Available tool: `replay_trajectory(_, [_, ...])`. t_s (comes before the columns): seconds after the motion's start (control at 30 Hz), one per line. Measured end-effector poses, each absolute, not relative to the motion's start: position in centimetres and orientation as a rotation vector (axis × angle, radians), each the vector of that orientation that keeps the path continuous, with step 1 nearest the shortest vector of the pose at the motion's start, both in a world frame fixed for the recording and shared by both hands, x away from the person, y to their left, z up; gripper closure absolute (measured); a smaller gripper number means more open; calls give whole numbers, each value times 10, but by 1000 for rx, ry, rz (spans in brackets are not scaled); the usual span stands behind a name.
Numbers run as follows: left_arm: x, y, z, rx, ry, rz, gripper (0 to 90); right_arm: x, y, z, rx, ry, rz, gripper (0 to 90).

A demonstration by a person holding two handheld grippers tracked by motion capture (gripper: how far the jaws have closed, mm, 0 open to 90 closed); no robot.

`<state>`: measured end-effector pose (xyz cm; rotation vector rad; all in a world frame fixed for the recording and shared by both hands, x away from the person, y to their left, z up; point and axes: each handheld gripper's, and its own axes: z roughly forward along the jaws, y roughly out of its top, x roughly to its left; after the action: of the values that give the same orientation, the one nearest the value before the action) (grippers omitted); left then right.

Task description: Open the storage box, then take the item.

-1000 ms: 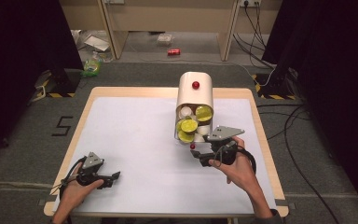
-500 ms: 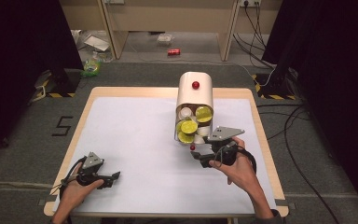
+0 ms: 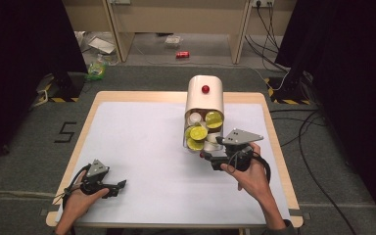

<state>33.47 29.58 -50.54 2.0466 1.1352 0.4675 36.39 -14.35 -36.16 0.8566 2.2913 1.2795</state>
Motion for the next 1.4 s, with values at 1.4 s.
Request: replay_trajectory(1.4, [335,296,-505,2045,1135,467,115,396,-103,-367,883,2229,1180,305])
